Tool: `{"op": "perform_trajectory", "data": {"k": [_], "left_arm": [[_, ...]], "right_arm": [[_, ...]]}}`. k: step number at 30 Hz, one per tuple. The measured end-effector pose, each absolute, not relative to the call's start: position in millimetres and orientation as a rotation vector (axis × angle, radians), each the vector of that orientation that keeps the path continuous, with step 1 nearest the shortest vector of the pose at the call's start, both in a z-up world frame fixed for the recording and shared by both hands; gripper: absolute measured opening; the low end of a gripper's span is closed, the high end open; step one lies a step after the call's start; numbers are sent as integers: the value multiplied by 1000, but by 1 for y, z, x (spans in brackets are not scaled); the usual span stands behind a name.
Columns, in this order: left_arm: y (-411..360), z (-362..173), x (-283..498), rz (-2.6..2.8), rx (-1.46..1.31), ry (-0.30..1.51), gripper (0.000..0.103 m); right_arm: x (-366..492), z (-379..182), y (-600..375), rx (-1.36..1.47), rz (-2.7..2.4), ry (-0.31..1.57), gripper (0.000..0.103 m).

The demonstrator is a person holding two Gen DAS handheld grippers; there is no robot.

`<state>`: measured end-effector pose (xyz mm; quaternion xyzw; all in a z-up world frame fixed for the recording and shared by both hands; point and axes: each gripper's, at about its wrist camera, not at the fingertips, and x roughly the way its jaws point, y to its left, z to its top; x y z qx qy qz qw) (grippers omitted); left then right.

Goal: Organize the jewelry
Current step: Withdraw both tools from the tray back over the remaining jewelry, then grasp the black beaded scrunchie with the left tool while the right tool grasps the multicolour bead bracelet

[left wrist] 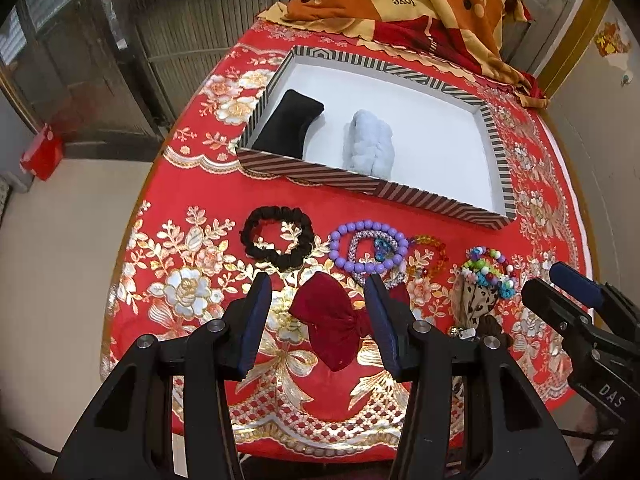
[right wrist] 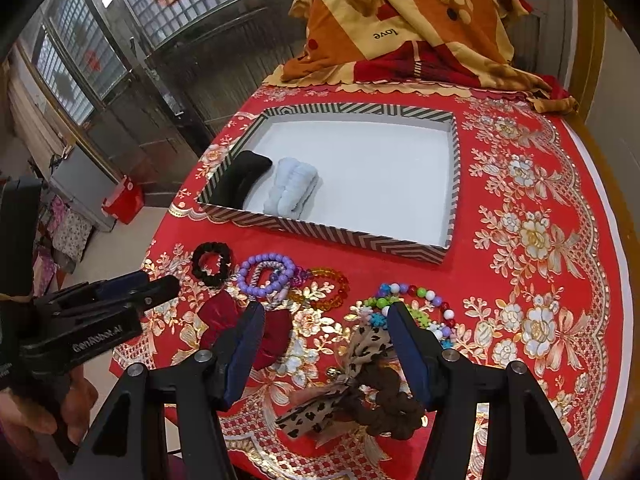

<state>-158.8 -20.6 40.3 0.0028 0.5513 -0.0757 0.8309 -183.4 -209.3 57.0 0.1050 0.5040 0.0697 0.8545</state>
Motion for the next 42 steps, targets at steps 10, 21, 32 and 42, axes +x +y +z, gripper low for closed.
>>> {"op": "perform_trajectory", "data": {"k": [10,21,32,42], "left_arm": [[3,20,-157,-216,-92,1264,53],[-18,-6,-162,-345,-43,1341,55],[-8,-13,-140,-307,-89,1375,55],[31,-19,-113,-188,-120,1375,55]], "right_arm": [[-197,38,-245,254,85,1095,61],[-217,4,-283,298,18,1140,61],[-182,-14,-294,281,-7,1146,42],[-146,-38,-287,152,1,1219,23]]}}
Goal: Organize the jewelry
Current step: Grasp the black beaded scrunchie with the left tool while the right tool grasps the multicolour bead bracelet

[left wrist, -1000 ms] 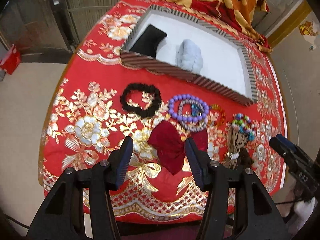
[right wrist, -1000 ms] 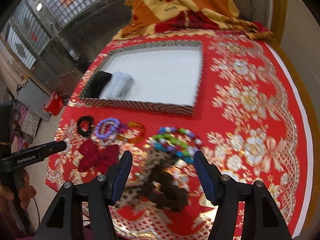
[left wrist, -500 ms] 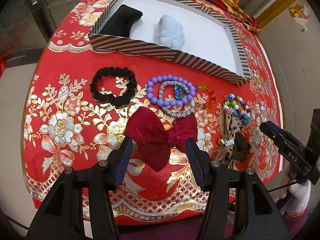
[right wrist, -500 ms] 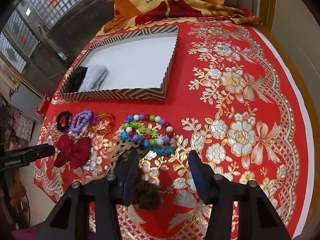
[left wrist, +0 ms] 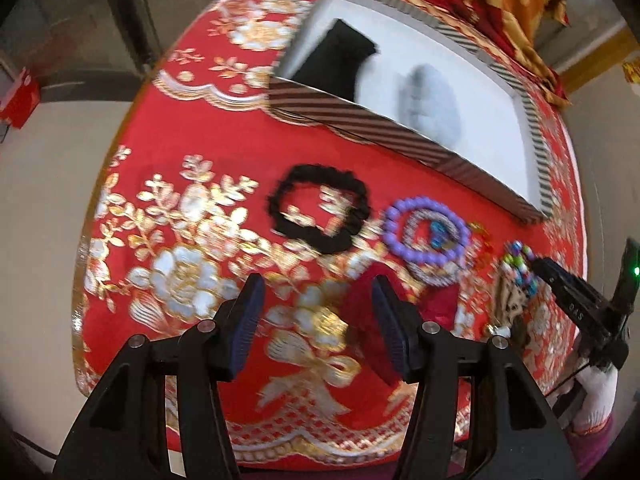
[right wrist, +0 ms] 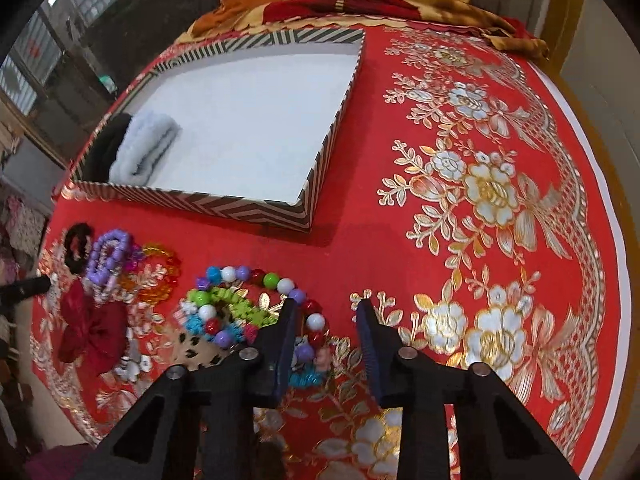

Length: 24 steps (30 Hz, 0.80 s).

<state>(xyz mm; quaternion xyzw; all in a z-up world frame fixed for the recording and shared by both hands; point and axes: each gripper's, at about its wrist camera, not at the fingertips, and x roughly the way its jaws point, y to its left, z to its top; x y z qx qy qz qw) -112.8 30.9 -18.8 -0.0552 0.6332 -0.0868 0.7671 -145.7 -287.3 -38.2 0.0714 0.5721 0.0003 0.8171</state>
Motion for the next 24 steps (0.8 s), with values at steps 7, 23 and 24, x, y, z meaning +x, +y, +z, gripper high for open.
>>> {"op": "perform_trajectory", "data": {"k": [7,23,24], "left_arm": [[50,-31,-86,-95,-140,1370,55],[36,-47,-59,-81,66,1304,18],[36,-46,-59,-97,56,1308,13]], "right_arm": [[-133,-40,-299,140,-37,1215,16],[-132,-34,-296,176,-4,1172,9],[-133,-28,-294,173,2,1160,9]]}}
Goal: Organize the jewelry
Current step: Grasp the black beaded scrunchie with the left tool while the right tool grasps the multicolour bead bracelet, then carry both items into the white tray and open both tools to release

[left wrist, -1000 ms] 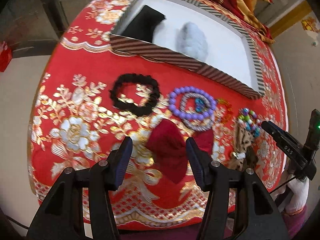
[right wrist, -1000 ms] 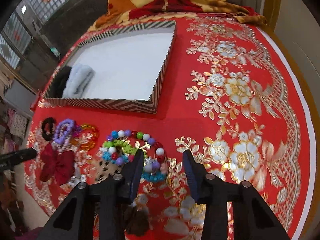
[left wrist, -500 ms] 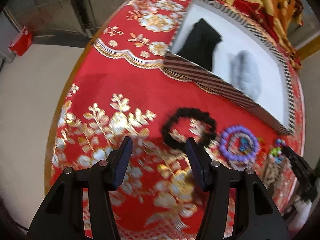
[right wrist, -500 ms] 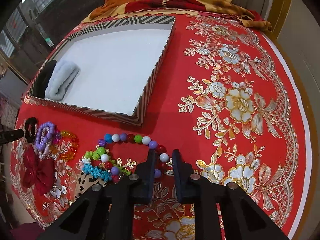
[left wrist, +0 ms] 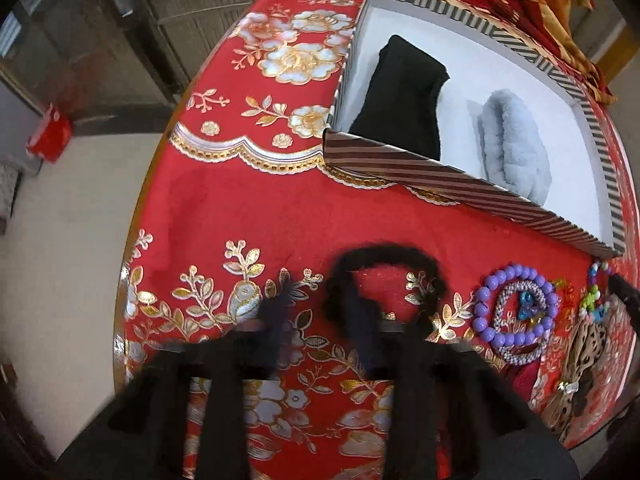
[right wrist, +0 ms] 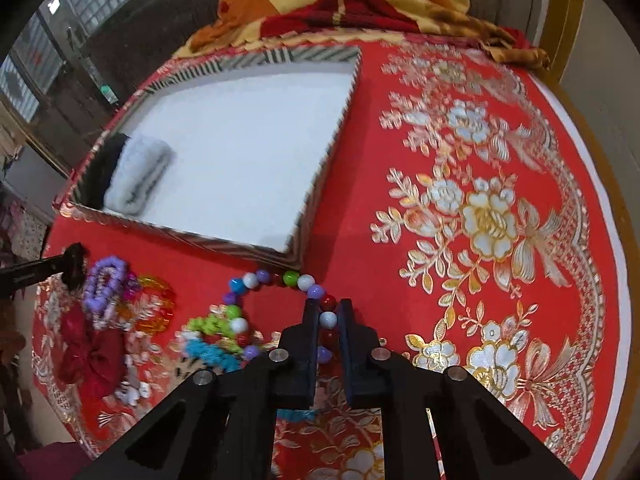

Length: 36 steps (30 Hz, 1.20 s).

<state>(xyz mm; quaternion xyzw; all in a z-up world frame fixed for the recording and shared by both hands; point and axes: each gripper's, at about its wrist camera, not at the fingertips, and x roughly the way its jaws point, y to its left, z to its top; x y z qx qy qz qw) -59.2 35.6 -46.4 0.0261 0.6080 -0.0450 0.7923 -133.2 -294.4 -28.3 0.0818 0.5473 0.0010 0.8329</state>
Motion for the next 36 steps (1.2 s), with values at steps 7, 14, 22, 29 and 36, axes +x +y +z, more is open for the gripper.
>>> {"op": "perform_trajectory", "data": {"k": [7,14,22,29,36], "left_arm": [[46,-24,-60,-167,-27,1282,6],[40,16,-68,-237,-51,1221,6],[22,50,-49,-283,-30,1163,6],[7,68,-19,-297,6,1108,6],[-18,64,26,-331,16,1118,6]], "right_arm": [[-140,15,-284,157,37,1078,9],[-142,59,-277,123,63,992,9],[-127,88,-267,114,97,934,9],[-93,91,-236,102,156,930,9],[-57,70,-204,163,235,980,9]]}}
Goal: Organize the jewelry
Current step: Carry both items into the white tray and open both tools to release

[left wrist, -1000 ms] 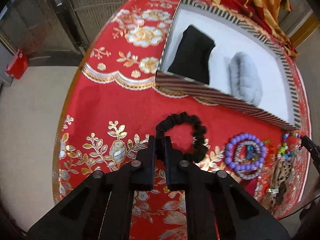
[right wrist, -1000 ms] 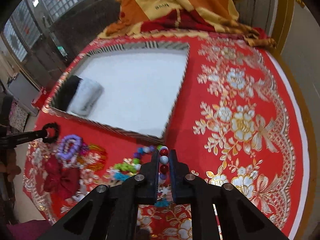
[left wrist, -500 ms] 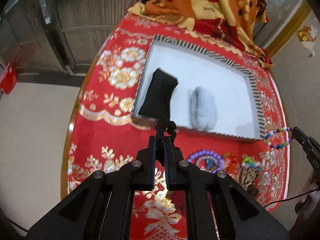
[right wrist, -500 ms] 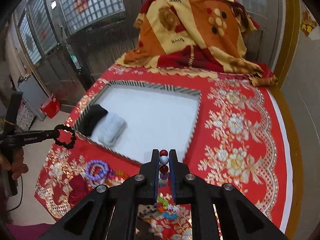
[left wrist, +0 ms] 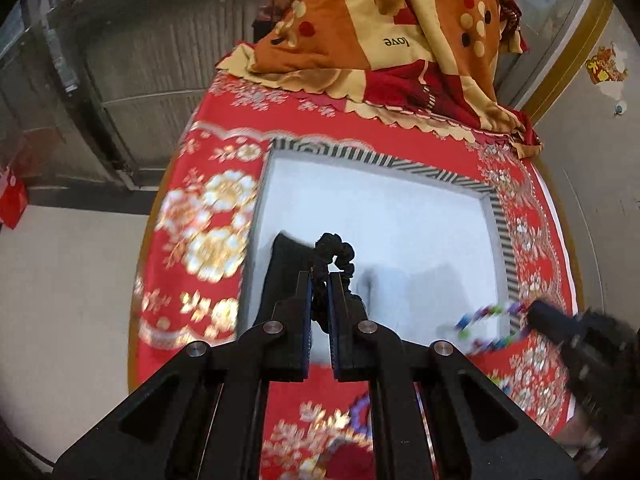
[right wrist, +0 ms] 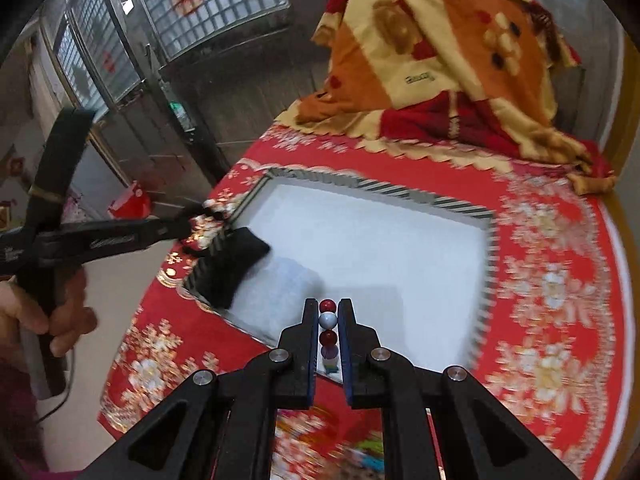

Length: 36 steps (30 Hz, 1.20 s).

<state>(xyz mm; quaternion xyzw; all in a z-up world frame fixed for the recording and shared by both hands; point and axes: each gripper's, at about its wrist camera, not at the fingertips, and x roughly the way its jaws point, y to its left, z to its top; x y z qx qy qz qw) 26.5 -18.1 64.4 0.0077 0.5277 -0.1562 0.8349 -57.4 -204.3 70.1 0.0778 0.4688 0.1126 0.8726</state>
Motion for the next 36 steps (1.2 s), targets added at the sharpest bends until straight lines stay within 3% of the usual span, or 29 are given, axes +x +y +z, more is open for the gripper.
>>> {"op": "perform_trajectory", "data": {"k": [14,23,26,28,29,36], "left_arm": [[-53,-8,123,-273,53,1225,6],[-37,-30,132,-220,56,1266,6],[-36,-27,128,-214,58,1259,19],[-35,-25,126,-213,49,1258,44],[-35,-23,125,-213,42,1252,45],[-33,-3,104,-200,77,1200,48]], "right_arm": [[-8,-17,-234,266,99,1199,9],[-1,-30,-211,218,170,1265,9],[-2,-29,-213,218,153,1267,13],[-2,-27,-216,227,141,1261,33],[-3,-26,-218,234,139,1255,39],[-17,-4,-220,263,131,1208,40]]}}
